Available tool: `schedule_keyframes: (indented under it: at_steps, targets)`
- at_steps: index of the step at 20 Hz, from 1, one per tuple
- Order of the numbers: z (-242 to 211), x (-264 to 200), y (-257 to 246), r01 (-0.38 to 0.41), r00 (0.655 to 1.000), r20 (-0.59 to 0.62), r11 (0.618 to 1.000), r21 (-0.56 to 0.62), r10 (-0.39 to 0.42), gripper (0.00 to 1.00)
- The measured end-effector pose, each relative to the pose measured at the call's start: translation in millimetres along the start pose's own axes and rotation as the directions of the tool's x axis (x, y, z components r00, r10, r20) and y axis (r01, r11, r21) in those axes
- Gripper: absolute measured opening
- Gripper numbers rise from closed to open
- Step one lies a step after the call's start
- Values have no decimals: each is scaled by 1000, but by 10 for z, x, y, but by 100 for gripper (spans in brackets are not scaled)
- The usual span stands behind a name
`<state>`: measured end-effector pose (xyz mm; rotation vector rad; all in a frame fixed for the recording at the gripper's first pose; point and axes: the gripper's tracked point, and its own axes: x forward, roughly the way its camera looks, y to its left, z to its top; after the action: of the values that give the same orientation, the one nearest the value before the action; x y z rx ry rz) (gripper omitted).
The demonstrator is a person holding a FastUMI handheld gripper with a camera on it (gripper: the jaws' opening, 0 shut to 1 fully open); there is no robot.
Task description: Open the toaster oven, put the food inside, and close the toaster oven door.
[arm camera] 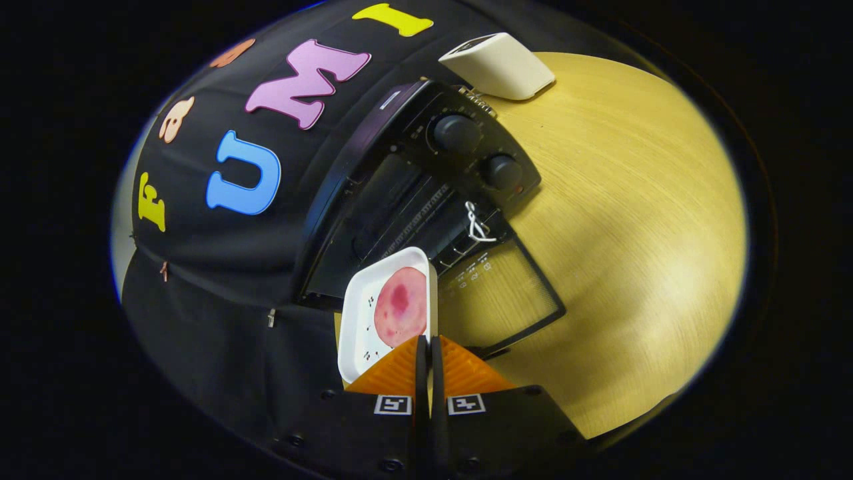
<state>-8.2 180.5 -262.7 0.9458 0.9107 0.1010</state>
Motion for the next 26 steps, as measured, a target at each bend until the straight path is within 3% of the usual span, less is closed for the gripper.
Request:
schedule_keyframes:
  at_steps: [9,16,26]
  targets:
    - [203,528,268,10,989,150,998,57,-18,5]
    - [580,600,132,77,935,336,990,117,-113,5]
    - [984,725,-43,134,878,412,952,275,-243,5]
